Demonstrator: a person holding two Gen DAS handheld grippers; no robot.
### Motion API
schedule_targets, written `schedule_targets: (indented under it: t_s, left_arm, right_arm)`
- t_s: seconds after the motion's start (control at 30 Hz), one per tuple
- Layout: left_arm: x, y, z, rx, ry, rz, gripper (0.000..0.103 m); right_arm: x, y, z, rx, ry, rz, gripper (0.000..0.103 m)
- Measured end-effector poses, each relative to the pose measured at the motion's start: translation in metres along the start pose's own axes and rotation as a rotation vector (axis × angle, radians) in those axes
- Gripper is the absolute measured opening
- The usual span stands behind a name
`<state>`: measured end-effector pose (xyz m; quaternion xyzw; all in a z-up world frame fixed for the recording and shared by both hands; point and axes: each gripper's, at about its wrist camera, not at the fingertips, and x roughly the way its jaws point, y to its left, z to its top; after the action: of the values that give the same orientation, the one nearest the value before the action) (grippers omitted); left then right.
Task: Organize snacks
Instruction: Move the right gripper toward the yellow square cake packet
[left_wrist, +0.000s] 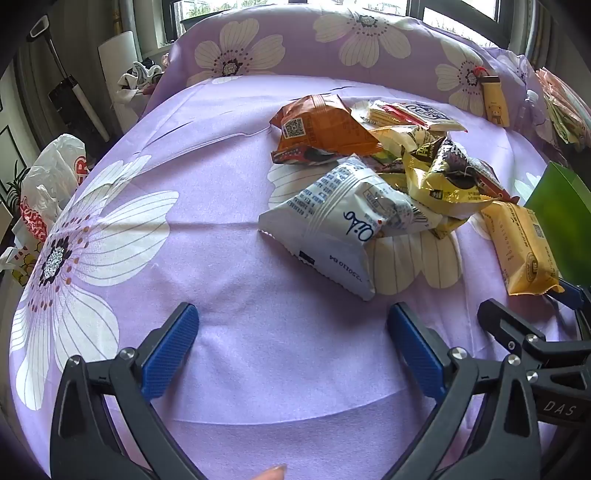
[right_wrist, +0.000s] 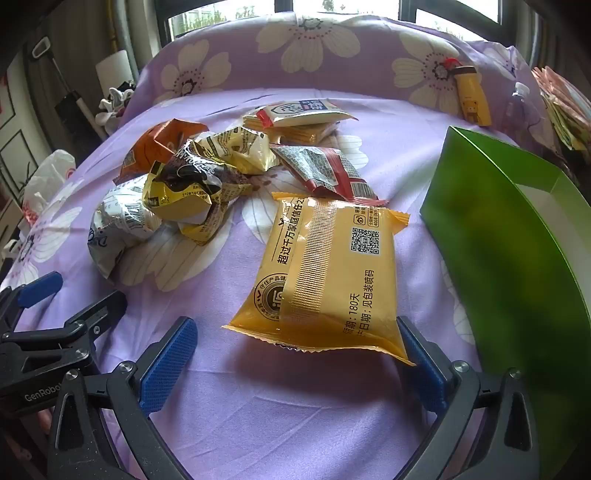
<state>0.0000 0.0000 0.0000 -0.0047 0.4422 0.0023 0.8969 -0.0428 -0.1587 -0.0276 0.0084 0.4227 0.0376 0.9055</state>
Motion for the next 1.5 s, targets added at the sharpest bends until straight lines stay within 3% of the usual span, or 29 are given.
schedule_targets:
  t_s: [0.6, 0.87, 0.97, 1.1, 1.33, 1.5]
  left_arm:
    - [-0.002, 0.002, 0.001, -0.002, 0.007, 0.005, 0.103]
    - [-0.016, 0.009, 0.002, -0.027, 0.012, -0.061, 0.1]
    - [-0.028, 0.013, 0.006, -0.069, -0.03, -0.128, 0.1]
    - [-0.044, 0.014, 0.01, -0.076, -0.103, -0.149, 0.1]
    - [-0.05, 0.029, 0.013, -0.185, -0.129, -0.26, 0.1]
    - [-0.051, 0.029, 0.01, -0.165, -0.132, -0.225, 0.097]
  right_arm:
    - [0.0, 0.0, 0.001, 0.004, 0.012, -0.003, 0.103]
    - [-0.031, -0.021, 0.005, 0.184, -0.047, 0.25, 0.103]
    - [-0.052, -0.026, 0.01, 0.222, -0.119, 0.27, 0.103]
    - [-0.065, -0.029, 0.015, 0.258, -0.158, 0.355, 0.103]
    - [-0.071, -0.036, 0.013, 0.284, -0.206, 0.335, 0.103]
    - [-0.064, -0.036, 0.012, 0.283, -0.191, 0.322, 0.103]
